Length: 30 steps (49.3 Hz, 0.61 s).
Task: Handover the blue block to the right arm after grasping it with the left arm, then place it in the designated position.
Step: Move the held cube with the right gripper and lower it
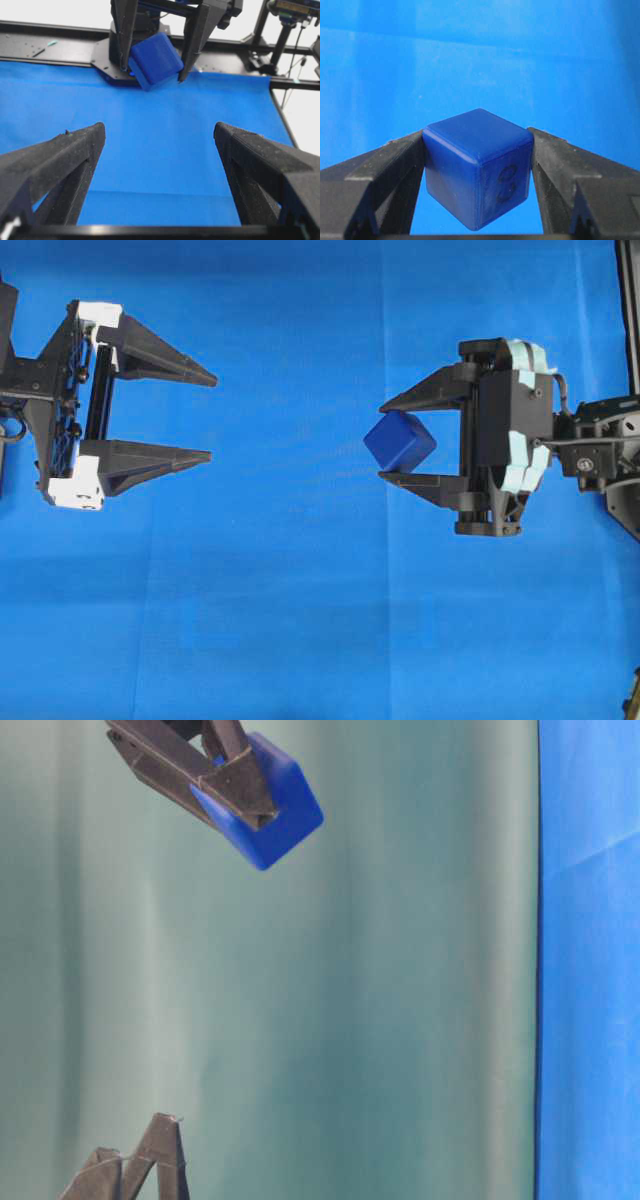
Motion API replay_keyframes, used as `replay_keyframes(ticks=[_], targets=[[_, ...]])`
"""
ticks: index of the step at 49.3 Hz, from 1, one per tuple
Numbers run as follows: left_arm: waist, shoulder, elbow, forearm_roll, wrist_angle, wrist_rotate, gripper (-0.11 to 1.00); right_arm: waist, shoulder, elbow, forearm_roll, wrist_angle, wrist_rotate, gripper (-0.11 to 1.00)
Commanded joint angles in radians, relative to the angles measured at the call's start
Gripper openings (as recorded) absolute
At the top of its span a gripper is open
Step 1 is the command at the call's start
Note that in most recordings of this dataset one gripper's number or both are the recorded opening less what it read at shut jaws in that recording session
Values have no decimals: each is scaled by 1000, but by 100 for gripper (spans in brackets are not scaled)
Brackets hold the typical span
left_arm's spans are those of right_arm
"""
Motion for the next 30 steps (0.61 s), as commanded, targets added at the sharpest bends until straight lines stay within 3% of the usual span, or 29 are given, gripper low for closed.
replay_keyframes(ticks=[1, 11, 30], targets=[[-2, -5, -20, 2, -5, 2, 93, 2, 8, -8, -2, -9, 3, 55], [-3, -5, -20, 2, -5, 2, 93, -12, 127, -2, -2, -104, 11, 55], [-2, -5, -17, 3, -5, 0, 93, -112, 353, -3, -2, -327, 60, 55]])
